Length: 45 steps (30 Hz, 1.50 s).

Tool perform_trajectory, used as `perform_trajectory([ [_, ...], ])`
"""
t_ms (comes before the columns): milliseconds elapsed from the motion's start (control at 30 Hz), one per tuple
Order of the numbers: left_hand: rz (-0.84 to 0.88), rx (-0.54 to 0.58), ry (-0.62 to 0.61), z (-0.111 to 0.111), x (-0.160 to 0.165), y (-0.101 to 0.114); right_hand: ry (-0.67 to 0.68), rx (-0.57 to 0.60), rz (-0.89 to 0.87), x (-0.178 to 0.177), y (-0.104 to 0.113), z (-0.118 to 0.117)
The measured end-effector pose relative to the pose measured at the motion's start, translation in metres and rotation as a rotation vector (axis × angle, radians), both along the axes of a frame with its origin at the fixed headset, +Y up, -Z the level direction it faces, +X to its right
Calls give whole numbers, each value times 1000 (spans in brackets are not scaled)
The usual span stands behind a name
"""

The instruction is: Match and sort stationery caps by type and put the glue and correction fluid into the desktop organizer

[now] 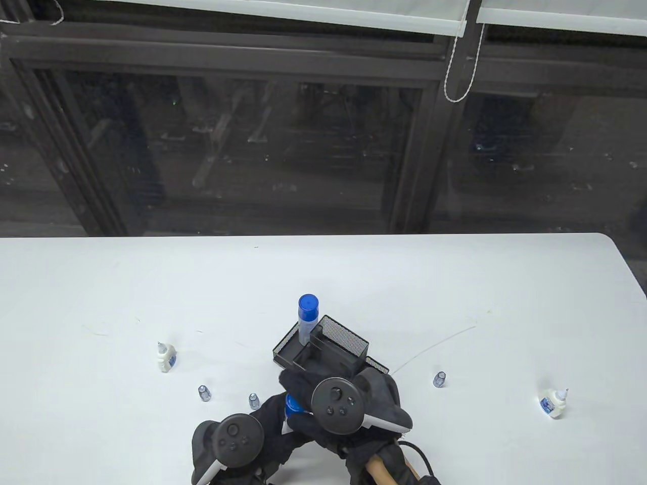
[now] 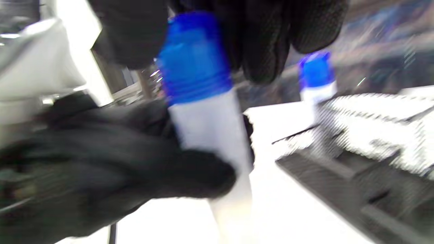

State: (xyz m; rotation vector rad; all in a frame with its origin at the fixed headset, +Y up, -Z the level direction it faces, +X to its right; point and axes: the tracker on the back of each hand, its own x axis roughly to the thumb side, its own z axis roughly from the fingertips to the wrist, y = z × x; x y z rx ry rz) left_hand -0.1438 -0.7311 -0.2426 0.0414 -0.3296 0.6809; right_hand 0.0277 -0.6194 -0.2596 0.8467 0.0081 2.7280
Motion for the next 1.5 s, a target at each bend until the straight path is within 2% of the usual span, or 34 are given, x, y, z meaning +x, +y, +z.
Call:
perform_trajectory([
  [33,5,-1,0,0,0,0,-5,30,3,1,1,0],
  [167,22,6,3,0,0,2,93,-127,-52,0,-1,-2],
  [300,-4,10,-4,1,1,1,-3,-10,-10,1,-1,0],
  [400,-1,9,-9,1,2,1,73,-88,30,-1,-2,0],
  [533,24,6,-3,0,0,2,102,-101,5,-3,-4,-1],
  [800,36,-20,-31,-2,-3,1,116,-56,-117,-3,-9,-3],
  [967,50,31,-43,0,-9,10,138,-64,-130,-3,-9,-4],
  [1200,31,115,28,5,-10,17,82,23,-212,-2,-6,0],
  [1300,25,119,22,6,-9,17,87,-26,-182,-2,-5,0],
  [1367,25,123,23,7,-8,17,86,-11,-201,-1,-6,0],
  [1500,30,95,24,5,-11,13,43,-98,-201,15,-3,-5],
])
